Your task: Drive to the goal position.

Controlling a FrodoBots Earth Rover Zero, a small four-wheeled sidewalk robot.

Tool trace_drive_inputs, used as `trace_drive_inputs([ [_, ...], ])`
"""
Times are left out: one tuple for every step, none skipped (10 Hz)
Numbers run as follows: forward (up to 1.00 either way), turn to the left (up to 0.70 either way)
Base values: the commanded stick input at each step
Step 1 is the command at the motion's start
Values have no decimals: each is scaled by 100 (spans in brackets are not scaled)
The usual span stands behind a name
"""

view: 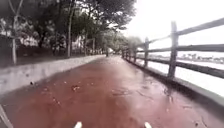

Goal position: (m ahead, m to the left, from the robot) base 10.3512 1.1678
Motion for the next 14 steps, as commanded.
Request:
trace_drive_inputs([
  [50,0],
  [50,0],
  [50,0],
  [50,1],
  [50,50],
  [50,33],
  [50,2],
  [50,0],
  [50,0],
  [50,0],
  [50,0],
  [50,0],
  [50,0],
  [50,0],
])
